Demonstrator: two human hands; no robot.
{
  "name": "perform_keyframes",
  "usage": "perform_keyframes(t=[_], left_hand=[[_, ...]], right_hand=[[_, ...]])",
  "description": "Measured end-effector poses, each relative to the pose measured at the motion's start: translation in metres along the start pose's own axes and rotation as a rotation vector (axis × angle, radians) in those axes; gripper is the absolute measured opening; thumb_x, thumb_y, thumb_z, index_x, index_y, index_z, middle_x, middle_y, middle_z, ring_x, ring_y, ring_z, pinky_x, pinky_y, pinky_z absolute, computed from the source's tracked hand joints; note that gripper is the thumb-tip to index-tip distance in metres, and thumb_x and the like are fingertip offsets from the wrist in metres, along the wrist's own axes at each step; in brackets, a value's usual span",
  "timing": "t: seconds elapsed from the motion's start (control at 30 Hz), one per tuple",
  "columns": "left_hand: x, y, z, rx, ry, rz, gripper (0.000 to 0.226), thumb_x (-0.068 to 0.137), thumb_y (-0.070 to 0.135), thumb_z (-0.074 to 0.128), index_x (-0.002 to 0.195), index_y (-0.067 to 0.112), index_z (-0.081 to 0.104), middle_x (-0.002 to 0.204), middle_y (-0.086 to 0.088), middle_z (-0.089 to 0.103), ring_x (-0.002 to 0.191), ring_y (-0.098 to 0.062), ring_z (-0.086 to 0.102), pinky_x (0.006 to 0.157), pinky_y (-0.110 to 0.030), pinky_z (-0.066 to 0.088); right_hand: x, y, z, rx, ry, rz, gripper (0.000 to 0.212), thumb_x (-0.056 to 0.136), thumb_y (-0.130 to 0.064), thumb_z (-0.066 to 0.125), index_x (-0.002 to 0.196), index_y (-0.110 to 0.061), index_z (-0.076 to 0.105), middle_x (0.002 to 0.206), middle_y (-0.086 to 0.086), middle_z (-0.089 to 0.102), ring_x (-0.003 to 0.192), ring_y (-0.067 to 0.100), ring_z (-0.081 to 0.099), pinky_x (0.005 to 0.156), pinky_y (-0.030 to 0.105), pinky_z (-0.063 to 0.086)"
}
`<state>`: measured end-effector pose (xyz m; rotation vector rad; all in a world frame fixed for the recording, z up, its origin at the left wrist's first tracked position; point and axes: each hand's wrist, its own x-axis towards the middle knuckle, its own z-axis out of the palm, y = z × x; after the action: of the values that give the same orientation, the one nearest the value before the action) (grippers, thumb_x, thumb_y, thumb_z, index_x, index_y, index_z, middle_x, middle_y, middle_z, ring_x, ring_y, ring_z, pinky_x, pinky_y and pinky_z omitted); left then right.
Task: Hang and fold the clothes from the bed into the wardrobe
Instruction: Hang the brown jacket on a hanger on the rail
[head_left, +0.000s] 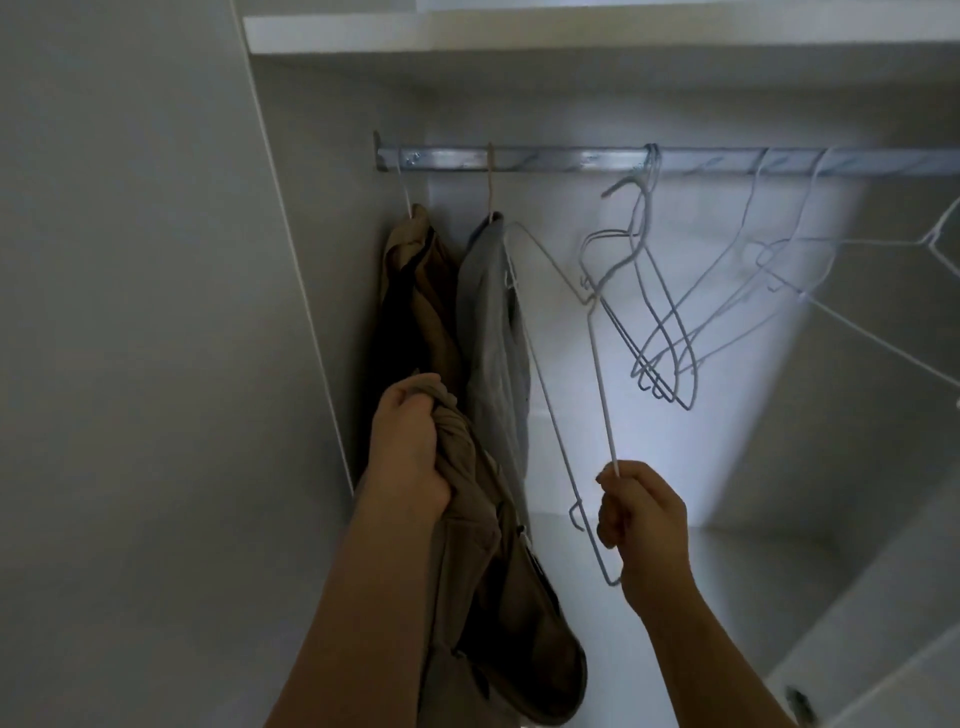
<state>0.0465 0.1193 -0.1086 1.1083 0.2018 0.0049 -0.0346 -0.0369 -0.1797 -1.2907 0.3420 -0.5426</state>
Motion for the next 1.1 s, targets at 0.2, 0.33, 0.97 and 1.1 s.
perform_keyframes(t=[0.2,0.33,0.97,1.1], left_hand=[[-0.039,-0.021,0.014,0.06,-0.212,-0.159,0.022,0.095,0.01,0.047,0.106,0.009,0.066,0.108,-0.012,0.063,0.095,-0.028,0.059,0.088,-0.034,0.052],[-0.06,-0.04,0.034,0.117,-0.313,-0.251,0.023,0.09,0.011,0.057,0.076,0.018,0.074,0.099,-0.012,0.066,0.098,-0.029,0.059,0.096,-0.043,0.048],[-0.136,-0.095,0.088,0.318,-0.428,-0.146,0.033,0.092,0.006,0.049,0.07,0.022,0.069,0.08,-0.004,0.064,0.072,-0.016,0.059,0.063,-0.024,0.051],[-0.147,-0.107,0.093,0.542,-0.555,-0.042,0.031,0.091,0.007,0.05,0.074,0.026,0.067,0.083,0.006,0.065,0.079,-0.009,0.059,0.061,-0.014,0.044]], right_hand=[[-0.041,0.016,-0.058,-0.11,0.02,-0.069,0.035,0.082,0.016,0.042,0.054,-0.004,0.049,0.04,-0.002,0.033,0.038,0.008,0.028,0.038,0.017,0.027],[-0.054,0.002,-0.09,-0.292,-0.054,-0.114,0.039,0.078,0.018,0.046,0.051,-0.009,0.051,0.041,-0.007,0.039,0.04,0.002,0.032,0.043,0.014,0.028],[-0.09,-0.02,-0.176,-0.673,0.028,0.075,0.026,0.087,-0.006,0.056,0.069,-0.023,0.064,0.053,-0.008,0.058,0.051,0.006,0.053,0.058,0.019,0.043],[-0.084,-0.047,-0.161,-0.228,0.016,0.007,0.025,0.082,0.007,0.056,0.075,-0.014,0.067,0.05,-0.002,0.057,0.045,0.009,0.049,0.046,0.016,0.039]])
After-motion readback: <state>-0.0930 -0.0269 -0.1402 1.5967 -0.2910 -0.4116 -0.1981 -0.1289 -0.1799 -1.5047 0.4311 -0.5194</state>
